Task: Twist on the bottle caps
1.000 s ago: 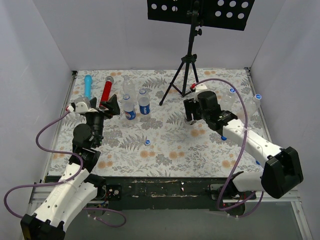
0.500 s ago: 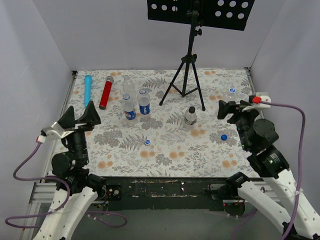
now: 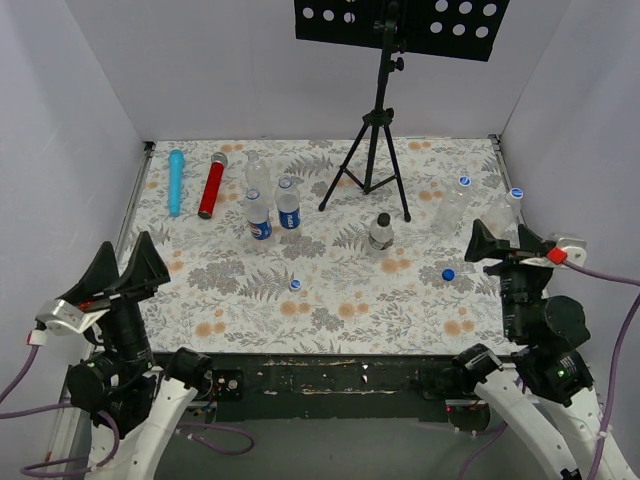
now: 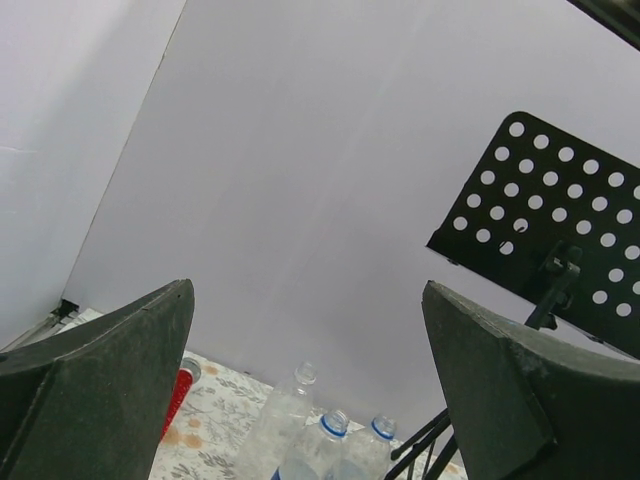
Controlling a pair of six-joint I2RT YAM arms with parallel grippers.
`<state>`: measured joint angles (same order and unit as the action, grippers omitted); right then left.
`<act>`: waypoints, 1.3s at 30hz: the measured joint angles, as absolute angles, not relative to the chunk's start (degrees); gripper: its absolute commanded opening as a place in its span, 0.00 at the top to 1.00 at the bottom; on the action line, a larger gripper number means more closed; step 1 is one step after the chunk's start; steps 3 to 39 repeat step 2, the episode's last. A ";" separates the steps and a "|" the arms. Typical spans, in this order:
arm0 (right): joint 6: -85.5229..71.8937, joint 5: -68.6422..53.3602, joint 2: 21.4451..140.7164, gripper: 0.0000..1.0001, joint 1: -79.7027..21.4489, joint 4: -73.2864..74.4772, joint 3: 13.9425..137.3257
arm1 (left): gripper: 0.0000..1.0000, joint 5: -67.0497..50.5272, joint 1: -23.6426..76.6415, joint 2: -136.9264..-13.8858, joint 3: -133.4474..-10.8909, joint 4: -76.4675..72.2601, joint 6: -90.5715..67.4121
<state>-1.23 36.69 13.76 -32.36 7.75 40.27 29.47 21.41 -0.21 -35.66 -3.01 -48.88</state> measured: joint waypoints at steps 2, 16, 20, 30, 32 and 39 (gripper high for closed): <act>-1.15 37.12 12.71 0.08 -32.36 7.27 39.88 | 0.02 29.47 21.41 0.03 -35.66 -2.50 -48.88; -1.15 37.12 12.71 0.08 -32.36 7.27 39.88 | 0.02 29.47 21.41 0.03 -35.66 -2.50 -48.88; -1.15 37.12 12.71 0.08 -32.36 7.27 39.88 | 0.02 29.47 21.41 0.03 -35.66 -2.50 -48.88; -1.15 37.12 12.71 0.08 -32.36 7.27 39.88 | 0.02 29.47 21.41 0.03 -35.66 -2.50 -48.88; -1.15 37.12 12.71 0.08 -32.36 7.27 39.88 | 0.02 29.47 21.41 0.03 -35.66 -2.50 -48.88; -1.15 37.12 12.71 0.08 -32.36 7.27 39.88 | 0.02 29.47 21.41 0.03 -35.66 -2.50 -48.88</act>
